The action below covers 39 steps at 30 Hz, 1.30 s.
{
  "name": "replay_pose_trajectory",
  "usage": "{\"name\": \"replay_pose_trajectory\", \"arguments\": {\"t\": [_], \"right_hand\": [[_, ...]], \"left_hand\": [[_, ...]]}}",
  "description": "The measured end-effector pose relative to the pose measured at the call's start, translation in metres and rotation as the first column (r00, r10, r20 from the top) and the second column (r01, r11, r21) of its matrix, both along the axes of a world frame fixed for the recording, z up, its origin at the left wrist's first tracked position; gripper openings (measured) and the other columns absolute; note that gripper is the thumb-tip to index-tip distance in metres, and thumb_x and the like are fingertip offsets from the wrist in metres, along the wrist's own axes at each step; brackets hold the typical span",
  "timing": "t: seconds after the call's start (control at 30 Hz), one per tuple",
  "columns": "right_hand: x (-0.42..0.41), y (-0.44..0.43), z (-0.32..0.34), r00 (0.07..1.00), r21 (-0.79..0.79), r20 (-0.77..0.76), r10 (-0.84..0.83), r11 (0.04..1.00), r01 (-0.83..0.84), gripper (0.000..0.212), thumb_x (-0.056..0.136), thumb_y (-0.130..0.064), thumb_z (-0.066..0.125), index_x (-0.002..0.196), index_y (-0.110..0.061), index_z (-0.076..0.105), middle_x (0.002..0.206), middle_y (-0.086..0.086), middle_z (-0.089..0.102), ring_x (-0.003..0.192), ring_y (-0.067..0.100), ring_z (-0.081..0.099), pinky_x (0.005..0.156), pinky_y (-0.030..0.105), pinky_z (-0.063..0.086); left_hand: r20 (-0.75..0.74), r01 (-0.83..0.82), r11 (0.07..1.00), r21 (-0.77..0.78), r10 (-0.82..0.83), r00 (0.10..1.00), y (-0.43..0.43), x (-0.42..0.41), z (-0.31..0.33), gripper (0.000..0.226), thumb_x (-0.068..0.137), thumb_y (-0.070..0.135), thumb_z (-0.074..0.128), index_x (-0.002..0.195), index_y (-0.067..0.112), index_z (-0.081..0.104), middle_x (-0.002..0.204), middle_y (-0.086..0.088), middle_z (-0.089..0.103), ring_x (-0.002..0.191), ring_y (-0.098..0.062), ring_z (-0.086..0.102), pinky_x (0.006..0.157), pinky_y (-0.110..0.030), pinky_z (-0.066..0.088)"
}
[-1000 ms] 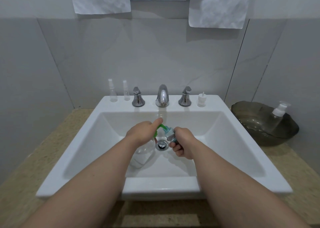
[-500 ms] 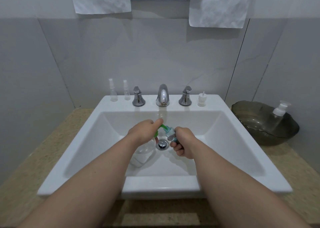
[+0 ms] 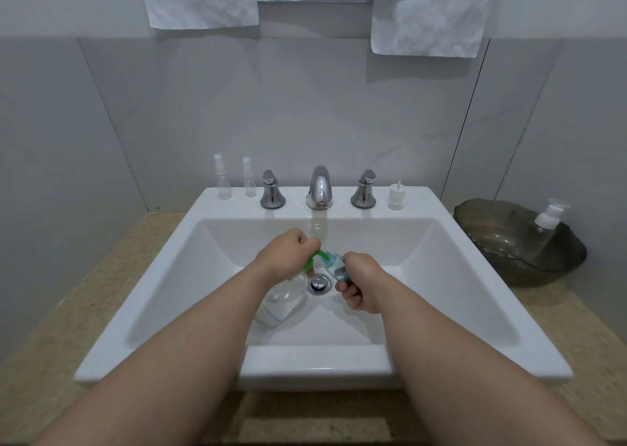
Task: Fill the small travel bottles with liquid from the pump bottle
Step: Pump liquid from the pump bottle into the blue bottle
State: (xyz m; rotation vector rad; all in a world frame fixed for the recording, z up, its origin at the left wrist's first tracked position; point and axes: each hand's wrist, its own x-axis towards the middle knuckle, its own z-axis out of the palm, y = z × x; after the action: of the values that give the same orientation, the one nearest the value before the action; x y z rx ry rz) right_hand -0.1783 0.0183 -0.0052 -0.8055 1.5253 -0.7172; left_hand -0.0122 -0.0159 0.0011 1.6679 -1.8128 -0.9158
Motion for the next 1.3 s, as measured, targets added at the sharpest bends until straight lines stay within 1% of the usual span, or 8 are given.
{"name": "replay_pose_trajectory", "arguments": {"t": [0.13,0.27,0.4,0.6,0.8,1.07,1.17,1.3], "right_hand": [[0.0004,-0.0021,-0.0002,1.000,-0.009,0.020,-0.014,1.000,0.014,0.020,0.087,-0.014,0.029,0.087,-0.017,0.049,0.055,0.005,0.044,0.046,0.015,0.020,0.045,0.021,0.018],[0.0000,-0.0026,0.0006,0.999,-0.019,0.040,-0.034,0.999,0.034,0.020,0.087,-0.014,0.029,0.085,-0.017,0.049,0.055,0.004,0.043,0.044,0.015,0.020,0.044,0.020,0.018],[0.0001,-0.0016,0.0020,0.998,-0.027,0.045,-0.038,0.999,0.040,0.019,0.086,-0.014,0.030,0.086,-0.017,0.048,0.055,0.005,0.042,0.047,0.015,0.019,0.048,0.022,0.017],[0.0001,-0.0003,0.0055,0.999,-0.028,0.040,-0.031,0.999,0.033,0.018,0.086,-0.014,0.029,0.083,-0.017,0.047,0.055,0.005,0.042,0.049,0.016,0.018,0.049,0.022,0.017],[0.0009,0.0011,0.0051,0.999,-0.021,0.030,-0.027,0.999,0.028,0.021,0.086,-0.013,0.028,0.081,-0.017,0.048,0.055,0.005,0.041,0.049,0.016,0.017,0.049,0.022,0.015],[0.0018,0.0027,0.0045,1.000,0.005,0.020,0.011,1.000,-0.011,0.023,0.086,-0.013,0.028,0.081,-0.017,0.050,0.055,0.003,0.042,0.050,0.015,0.017,0.049,0.023,0.015],[0.0016,0.0019,0.0033,1.000,0.008,0.021,0.012,1.000,-0.012,0.023,0.086,-0.014,0.027,0.082,-0.017,0.050,0.055,0.003,0.042,0.049,0.015,0.018,0.048,0.022,0.016],[0.0013,-0.0002,0.0014,1.000,0.008,0.024,0.004,1.000,-0.004,0.022,0.085,-0.015,0.028,0.085,-0.017,0.049,0.056,0.003,0.041,0.048,0.015,0.018,0.046,0.021,0.016]], "left_hand": [[0.109,0.008,0.999,-0.037,-0.004,0.994,0.0062,0.0016,0.0006,0.056,0.095,0.073,0.039,0.091,0.019,0.056,0.071,0.010,0.076,0.072,-0.016,0.059,0.077,-0.040,0.046],[0.127,0.035,0.999,-0.035,-0.030,0.991,0.0109,0.0021,0.0029,0.072,0.094,0.083,0.025,0.099,0.023,0.064,0.072,0.013,0.076,0.089,-0.014,0.066,0.088,-0.040,0.049],[0.117,0.032,0.999,-0.030,-0.028,0.993,0.0093,0.0030,0.0015,0.067,0.095,0.079,0.030,0.100,0.023,0.067,0.073,0.013,0.076,0.088,-0.016,0.066,0.091,-0.042,0.050],[0.103,0.024,1.000,-0.015,-0.022,0.994,0.0066,0.0012,0.0013,0.065,0.090,0.074,0.034,0.102,0.019,0.067,0.072,0.012,0.076,0.080,-0.017,0.063,0.084,-0.042,0.049],[0.068,0.024,1.000,-0.011,-0.023,0.997,0.0056,-0.0017,0.0024,0.048,0.094,0.061,0.041,0.095,0.019,0.065,0.071,0.008,0.076,0.074,-0.017,0.059,0.078,-0.040,0.049],[-0.041,0.018,1.000,0.015,-0.017,0.999,0.0038,-0.0014,0.0031,0.035,0.078,0.049,0.048,0.090,0.018,0.058,0.068,0.001,0.076,0.066,-0.022,0.059,0.067,-0.038,0.047],[-0.027,0.019,1.000,0.010,-0.018,0.999,0.0045,-0.0019,0.0030,0.030,0.084,0.047,0.048,0.093,0.018,0.056,0.068,0.004,0.076,0.067,-0.020,0.057,0.070,-0.038,0.047],[0.092,-0.011,0.999,-0.048,0.015,0.996,0.0066,0.0001,0.0010,0.044,0.093,0.062,0.045,0.094,0.019,0.056,0.070,0.012,0.076,0.075,-0.017,0.060,0.078,-0.040,0.047]]}}
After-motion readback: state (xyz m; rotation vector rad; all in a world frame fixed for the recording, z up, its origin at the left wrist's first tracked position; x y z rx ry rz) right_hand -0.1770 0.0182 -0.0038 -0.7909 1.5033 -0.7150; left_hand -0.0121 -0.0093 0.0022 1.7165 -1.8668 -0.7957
